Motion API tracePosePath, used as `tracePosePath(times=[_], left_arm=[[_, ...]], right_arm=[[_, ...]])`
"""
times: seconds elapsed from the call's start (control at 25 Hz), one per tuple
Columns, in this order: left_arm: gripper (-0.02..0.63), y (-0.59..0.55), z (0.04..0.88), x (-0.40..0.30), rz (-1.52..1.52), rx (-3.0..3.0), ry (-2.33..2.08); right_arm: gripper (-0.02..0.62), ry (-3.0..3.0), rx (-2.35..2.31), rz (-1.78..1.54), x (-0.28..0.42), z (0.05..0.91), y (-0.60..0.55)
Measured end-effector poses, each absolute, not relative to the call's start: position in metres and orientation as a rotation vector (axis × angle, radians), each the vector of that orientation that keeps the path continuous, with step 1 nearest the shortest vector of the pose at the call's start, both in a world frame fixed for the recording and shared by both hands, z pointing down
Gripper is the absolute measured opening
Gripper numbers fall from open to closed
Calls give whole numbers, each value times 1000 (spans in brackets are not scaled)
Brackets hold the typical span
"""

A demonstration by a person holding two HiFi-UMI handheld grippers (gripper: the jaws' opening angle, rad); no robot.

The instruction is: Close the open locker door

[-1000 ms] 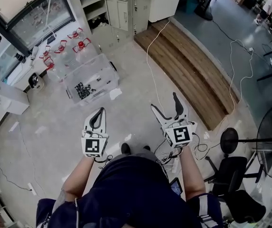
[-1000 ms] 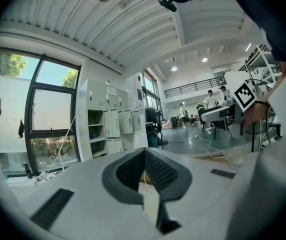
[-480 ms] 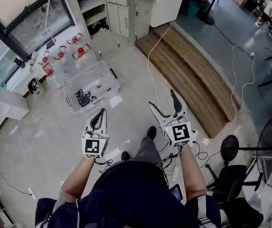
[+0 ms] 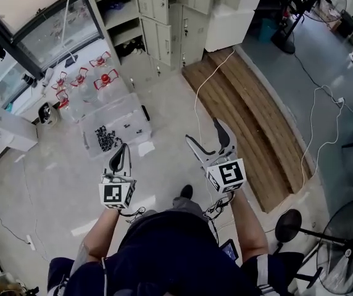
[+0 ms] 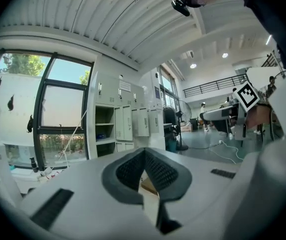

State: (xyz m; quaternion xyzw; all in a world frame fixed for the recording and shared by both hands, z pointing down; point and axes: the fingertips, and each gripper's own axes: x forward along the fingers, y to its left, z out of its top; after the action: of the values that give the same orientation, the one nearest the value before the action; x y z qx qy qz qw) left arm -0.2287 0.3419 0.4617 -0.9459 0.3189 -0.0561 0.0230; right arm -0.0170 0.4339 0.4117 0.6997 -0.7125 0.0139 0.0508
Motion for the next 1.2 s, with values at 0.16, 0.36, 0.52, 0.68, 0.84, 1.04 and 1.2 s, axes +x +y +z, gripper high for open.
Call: tracePosePath(times=[0.16,0.36,0.52,0.68,0.84,1.04,1.2], left_arm=[[3,313,451,-179,-150,-2904,1068],[3,277,447,-140,-146,-2884,1118],[3,242,448,-112,-142,-2876,1129],[3,197,446,-82,-128,-2872,1115],[3,138,445,-59,-112,-2880,1110],[3,72,437,-29,-83,-2884,1099],[3,30,437,-17,-102,-2878,1136]], right_arm=[[402,-2228,2047,19,33,402,397],[399,-2281,2001,4,74,400,351],[397,-2310,1986,8,99,406,306],[396,-2352,1961,-28,123,399,251],[388,-2400,1962,-36,146,384,183],[382,-2421,1937,-59,177,368,96],[364,-2435,1932,-60,205,358,41]])
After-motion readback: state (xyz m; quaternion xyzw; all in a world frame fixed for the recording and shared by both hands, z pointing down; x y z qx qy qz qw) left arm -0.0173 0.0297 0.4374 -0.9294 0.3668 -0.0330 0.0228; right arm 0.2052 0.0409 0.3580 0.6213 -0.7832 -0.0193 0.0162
